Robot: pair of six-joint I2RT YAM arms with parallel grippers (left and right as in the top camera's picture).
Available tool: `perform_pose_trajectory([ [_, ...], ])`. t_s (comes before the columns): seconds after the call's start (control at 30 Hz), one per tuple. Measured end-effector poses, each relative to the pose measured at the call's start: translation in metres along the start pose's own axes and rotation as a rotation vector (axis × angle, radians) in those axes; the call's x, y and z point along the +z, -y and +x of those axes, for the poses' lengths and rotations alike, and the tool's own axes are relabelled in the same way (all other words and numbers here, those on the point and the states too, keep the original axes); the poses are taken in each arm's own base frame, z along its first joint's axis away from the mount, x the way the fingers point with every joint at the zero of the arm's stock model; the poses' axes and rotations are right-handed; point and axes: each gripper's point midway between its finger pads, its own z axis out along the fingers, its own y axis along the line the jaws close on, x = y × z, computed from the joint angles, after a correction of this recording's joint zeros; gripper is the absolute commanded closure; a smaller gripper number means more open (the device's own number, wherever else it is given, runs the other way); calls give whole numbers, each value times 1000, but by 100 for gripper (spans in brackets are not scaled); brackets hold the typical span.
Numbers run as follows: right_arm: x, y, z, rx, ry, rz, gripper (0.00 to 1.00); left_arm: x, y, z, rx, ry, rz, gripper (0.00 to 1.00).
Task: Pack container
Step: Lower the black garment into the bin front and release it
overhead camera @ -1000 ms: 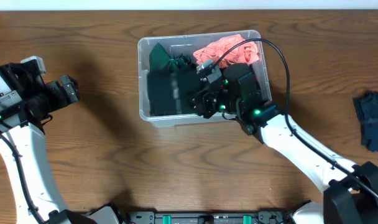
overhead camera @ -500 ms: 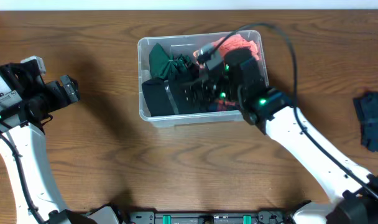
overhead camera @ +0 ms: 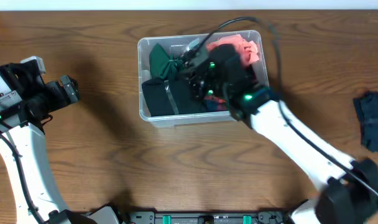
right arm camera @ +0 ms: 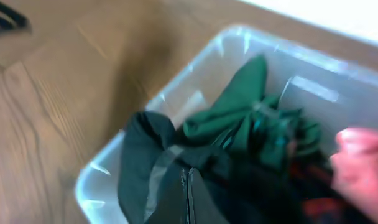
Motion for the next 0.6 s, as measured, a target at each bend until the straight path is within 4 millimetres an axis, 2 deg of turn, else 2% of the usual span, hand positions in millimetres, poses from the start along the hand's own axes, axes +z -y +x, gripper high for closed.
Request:
perform_pose_trajectory([
  [0.13,41,17,42,30,-109,26,99,0,0,0,0,0,0,2],
  [0.27,68,37,71,62,-174,50,99,0,0,0,0,0,0,2],
  [0.47,82,40,70,69,-175,29,99,0,0,0,0,0,0,2],
  [0.6,82,40,70,71,-178,26,99,0,0,0,0,0,0,2],
])
